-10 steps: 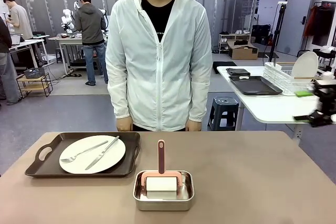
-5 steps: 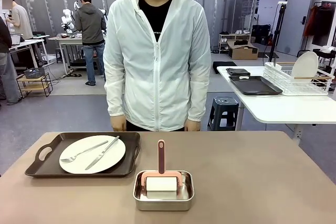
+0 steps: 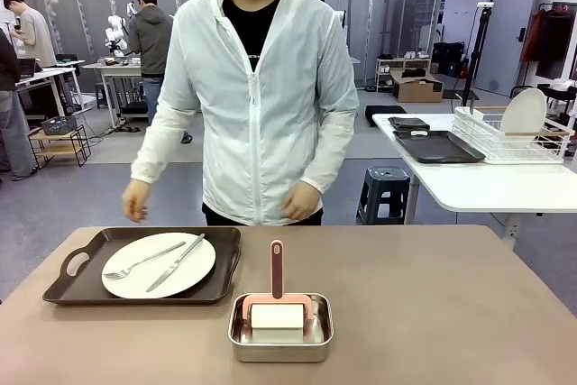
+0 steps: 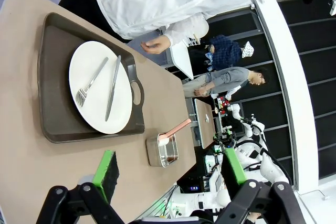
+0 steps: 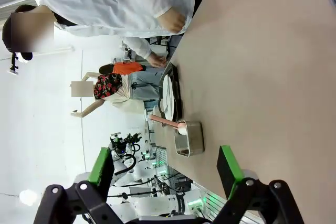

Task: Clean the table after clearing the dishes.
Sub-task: When the right (or left) Handle tray is removed, use the right hand (or left hand) to clean the right (or left) side of the table with the Lint Roller.

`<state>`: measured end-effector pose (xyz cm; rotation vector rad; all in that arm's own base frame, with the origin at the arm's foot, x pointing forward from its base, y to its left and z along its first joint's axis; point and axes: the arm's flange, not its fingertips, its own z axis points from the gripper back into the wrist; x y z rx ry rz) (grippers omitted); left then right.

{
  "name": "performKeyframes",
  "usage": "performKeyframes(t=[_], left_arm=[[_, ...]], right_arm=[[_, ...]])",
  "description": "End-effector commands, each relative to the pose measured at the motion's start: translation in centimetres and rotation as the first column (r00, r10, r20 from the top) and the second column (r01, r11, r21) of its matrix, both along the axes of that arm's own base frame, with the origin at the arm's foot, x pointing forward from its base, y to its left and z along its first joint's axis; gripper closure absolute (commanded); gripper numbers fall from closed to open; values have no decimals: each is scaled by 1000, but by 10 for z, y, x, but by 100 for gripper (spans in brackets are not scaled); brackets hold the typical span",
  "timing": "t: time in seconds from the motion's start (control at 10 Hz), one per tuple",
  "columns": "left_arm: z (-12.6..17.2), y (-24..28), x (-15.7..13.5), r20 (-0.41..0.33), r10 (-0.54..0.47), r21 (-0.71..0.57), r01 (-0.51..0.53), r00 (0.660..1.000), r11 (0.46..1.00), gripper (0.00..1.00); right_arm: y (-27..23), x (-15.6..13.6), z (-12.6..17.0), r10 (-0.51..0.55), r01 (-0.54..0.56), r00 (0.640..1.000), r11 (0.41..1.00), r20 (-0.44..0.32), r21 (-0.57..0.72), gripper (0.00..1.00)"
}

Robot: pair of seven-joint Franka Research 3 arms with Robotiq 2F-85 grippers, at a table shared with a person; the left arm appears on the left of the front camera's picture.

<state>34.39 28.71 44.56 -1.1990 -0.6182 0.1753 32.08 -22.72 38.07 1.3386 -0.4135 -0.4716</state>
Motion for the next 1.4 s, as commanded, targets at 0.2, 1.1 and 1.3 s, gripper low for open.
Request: performKeyframes(t=[0.2, 1.1, 1.3], left_arm=[[2, 1, -2, 10, 1, -9, 0, 1000, 1000, 0], [2, 1, -2, 10, 1, -9, 0, 1000, 1000, 0], [2, 1, -2, 10, 1, -9, 0, 1000, 1000, 0]], right_arm=[[1, 11, 5, 28, -28, 1000, 1000, 4, -8, 0], [1, 11, 5, 28, -28, 1000, 1000, 4, -8, 0], [1, 11, 5, 28, -28, 1000, 1000, 4, -8, 0]])
